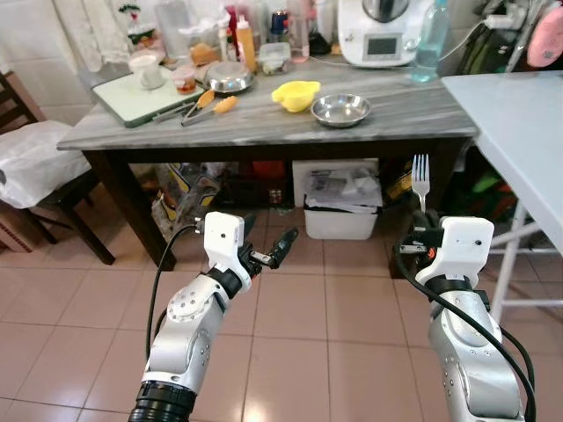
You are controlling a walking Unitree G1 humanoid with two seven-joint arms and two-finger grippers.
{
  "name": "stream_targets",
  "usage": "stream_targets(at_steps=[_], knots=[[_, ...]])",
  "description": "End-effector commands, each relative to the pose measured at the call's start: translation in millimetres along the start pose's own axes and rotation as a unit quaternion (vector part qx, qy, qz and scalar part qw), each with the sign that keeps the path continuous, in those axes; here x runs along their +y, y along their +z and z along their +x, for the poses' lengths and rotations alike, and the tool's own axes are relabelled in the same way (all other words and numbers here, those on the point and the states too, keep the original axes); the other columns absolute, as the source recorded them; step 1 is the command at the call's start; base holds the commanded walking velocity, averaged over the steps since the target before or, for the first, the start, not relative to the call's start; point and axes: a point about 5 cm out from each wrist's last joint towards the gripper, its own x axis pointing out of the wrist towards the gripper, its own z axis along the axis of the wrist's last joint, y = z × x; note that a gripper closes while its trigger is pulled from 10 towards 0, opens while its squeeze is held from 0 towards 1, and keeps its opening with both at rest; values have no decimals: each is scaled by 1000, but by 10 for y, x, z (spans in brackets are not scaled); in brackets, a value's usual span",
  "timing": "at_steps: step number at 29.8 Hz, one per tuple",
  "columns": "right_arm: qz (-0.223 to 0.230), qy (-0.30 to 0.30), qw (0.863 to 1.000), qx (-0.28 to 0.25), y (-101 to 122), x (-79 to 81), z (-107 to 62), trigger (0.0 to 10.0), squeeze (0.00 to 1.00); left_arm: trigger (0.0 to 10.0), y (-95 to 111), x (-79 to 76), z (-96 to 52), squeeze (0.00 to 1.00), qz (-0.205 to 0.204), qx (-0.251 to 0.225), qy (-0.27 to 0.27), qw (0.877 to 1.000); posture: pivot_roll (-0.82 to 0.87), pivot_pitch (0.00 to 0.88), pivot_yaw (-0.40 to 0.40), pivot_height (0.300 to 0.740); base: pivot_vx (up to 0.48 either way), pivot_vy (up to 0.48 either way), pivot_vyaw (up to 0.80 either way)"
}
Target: Setting the table
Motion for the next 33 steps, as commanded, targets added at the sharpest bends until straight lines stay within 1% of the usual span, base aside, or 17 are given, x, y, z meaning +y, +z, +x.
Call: stream_targets(at_steps=[1,11,27,29,33], knots=[[3,10,1000,-2,18,53,11,10000,0,10000,23,45,-23,0,2,-1,7,1000,-116,11,85,740,315,0,-650],[4,8,1000,-1,16,43,22,10000,0,10000,21,32,-10,0,2,0,1,1000,-120,4,84,740,318,0,-654],[4,12,1000,-2,20,52,34,10000,0,10000,9,12,-12,0,3,0,-3,1000,-116,1,83,740,318,0,-784],[4,11,1000,-3,22,50,34,10000,0,10000,9,13,-12,0,2,0,-2,1000,-116,1,83,740,319,0,-450],[-11,16,1000,-7,32,60,26,10000,0,10000,6,2,-13,0,2,1,-3,1000,-119,5,87,740,315,0,117]])
